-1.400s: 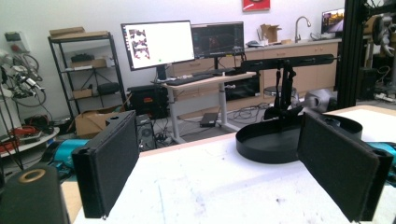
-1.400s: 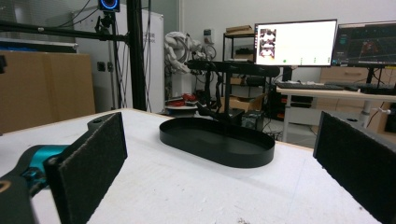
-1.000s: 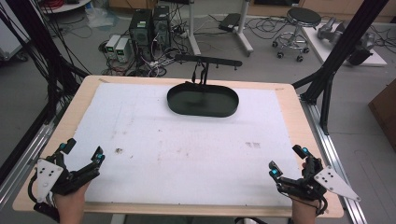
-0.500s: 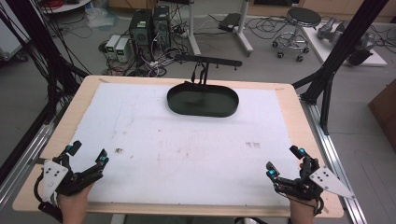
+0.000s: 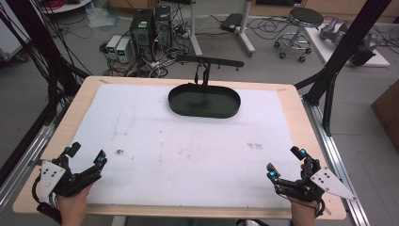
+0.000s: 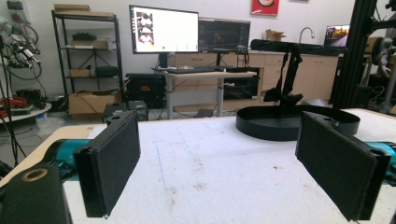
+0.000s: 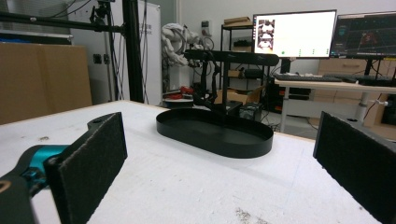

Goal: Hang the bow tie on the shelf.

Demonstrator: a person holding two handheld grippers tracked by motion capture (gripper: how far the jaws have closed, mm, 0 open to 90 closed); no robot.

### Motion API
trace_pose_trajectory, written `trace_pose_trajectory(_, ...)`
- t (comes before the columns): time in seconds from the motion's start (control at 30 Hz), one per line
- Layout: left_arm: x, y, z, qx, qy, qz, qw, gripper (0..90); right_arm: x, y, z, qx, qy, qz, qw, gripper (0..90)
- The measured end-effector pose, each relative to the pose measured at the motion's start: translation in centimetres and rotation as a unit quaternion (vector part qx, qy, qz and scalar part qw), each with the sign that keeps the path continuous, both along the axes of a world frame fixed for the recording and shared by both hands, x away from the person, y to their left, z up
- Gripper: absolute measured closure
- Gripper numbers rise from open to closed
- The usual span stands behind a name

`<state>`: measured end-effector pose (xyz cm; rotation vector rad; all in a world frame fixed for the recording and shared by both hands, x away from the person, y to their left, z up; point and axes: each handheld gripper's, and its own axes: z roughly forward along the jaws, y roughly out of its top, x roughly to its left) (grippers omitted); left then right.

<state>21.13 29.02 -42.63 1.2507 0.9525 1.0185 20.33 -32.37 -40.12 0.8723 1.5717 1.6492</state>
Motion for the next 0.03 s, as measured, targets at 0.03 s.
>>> trace_pose_trajectory(0.03,0.01,0.02,0.01,0.001,0.001,0.0,1.0,14.3,0.01,-0.01,0.02,0.0,-0.001,-0.001,1.0,1.6)
